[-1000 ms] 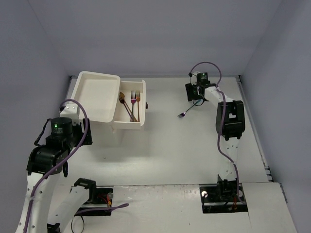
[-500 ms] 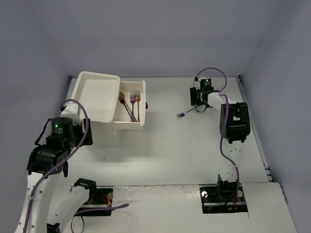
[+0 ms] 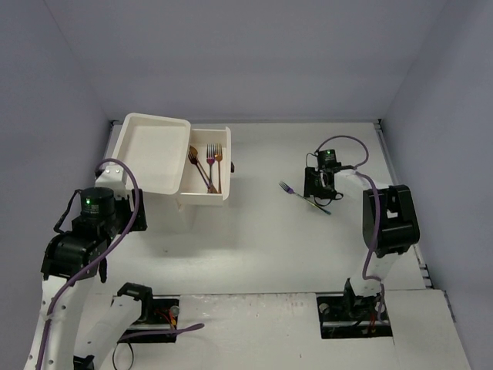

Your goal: Sort the eating utensils into containers

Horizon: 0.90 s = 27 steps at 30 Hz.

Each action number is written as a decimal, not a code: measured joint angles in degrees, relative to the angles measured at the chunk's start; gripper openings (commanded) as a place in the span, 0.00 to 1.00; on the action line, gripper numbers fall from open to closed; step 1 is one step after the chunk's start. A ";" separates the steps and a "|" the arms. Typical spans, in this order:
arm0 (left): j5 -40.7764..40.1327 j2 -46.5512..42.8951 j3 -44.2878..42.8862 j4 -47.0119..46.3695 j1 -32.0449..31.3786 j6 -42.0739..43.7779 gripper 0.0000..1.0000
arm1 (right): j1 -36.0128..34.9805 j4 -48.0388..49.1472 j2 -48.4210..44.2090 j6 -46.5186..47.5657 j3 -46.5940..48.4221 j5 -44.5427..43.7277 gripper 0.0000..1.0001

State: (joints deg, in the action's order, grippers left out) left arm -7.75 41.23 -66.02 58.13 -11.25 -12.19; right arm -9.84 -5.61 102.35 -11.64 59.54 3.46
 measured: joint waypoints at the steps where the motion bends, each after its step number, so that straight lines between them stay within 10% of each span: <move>1: 0.00 -0.05 0.00 0.00 0.00 0.00 0.68 | -1.12 -0.62 -1.10 -0.87 -1.16 0.03 0.52; 27: -0.07 -0.27 0.00 0.00 0.00 -0.02 0.68 | -14.86 -11.76 -12.08 2.63 0.21 0.67 0.50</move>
State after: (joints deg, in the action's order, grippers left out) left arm -7.81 40.96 -66.02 58.13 -11.25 -12.21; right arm -24.70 -17.36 90.27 -9.01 59.75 4.13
